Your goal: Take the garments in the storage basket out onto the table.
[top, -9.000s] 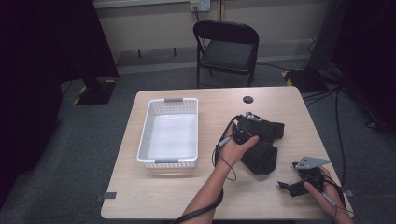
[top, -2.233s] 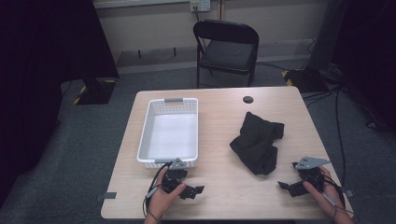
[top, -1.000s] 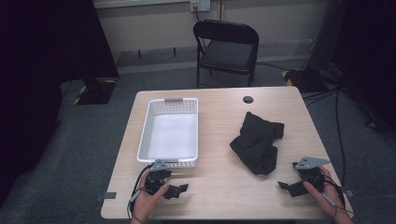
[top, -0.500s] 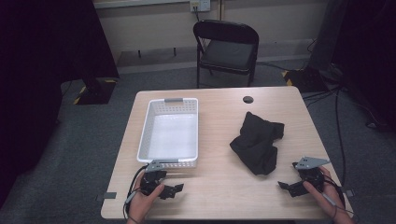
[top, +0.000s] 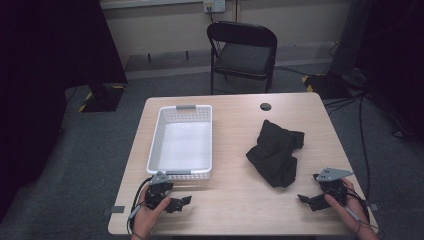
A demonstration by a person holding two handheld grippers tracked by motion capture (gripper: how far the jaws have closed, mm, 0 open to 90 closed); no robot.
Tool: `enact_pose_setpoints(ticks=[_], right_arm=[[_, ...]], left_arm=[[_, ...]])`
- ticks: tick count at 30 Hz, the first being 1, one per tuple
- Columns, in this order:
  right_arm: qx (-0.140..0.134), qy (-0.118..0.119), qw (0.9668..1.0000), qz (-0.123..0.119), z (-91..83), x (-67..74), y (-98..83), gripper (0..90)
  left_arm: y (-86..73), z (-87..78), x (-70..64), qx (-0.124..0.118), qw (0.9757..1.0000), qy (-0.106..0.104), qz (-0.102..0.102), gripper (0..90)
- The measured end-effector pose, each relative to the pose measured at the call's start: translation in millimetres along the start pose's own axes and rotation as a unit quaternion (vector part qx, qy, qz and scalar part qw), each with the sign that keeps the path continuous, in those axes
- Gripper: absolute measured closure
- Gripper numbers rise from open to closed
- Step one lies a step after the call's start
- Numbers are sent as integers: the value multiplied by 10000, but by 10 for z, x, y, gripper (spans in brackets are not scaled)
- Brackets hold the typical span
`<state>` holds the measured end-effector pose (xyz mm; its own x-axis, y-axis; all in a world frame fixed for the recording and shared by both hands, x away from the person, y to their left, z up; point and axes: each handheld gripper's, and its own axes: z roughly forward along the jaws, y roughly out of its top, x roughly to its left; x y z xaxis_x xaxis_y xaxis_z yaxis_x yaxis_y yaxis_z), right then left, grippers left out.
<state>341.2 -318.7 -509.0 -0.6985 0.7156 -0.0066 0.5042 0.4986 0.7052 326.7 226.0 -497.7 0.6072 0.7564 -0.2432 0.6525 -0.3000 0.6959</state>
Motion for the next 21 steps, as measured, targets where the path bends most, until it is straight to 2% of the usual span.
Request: enact_pose_setpoints(ticks=[21], right_arm=[[0,0,10000,-1,0,0,0,0]], left_arm=[[-101,-114,133,-78,9998,177,-109,45]])
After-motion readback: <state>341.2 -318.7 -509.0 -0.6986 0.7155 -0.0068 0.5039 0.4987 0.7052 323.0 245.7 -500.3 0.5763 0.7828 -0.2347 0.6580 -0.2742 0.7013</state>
